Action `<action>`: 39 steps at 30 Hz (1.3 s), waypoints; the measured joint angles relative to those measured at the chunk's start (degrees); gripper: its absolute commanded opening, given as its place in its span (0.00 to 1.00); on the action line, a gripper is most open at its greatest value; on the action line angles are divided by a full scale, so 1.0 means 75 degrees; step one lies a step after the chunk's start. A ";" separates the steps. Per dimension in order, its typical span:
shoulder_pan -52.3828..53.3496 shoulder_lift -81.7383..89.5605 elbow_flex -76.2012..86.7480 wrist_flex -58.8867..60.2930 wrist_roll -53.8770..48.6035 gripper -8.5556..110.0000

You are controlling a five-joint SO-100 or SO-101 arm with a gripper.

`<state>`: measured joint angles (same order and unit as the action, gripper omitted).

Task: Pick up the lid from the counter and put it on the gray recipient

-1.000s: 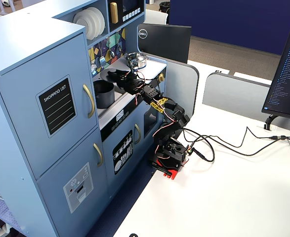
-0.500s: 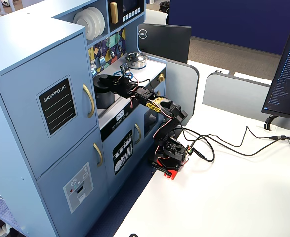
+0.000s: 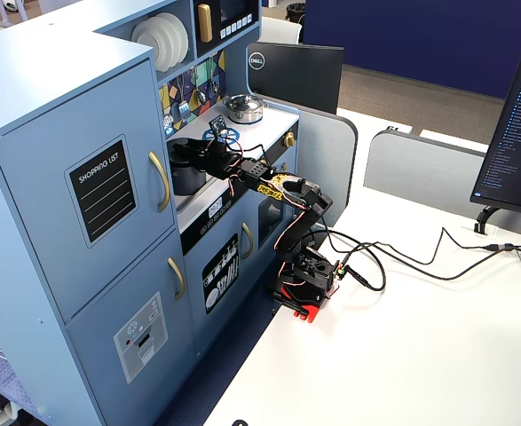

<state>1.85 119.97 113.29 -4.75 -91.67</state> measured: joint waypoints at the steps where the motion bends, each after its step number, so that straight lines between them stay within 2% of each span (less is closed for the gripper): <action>1: 0.0000 0.0000 0.0070 -0.0012 0.0000 0.07; 21: -0.0141 0.0012 0.0434 -0.0059 0.0000 0.07; 28: -0.0176 0.0434 0.0434 0.0574 0.0000 0.22; 34: -0.0223 0.1324 0.0387 0.2191 0.0000 0.19; 39: -0.0270 0.2730 0.0023 0.4922 -0.0117 0.10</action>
<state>-0.18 140.45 113.47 32.17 -92.55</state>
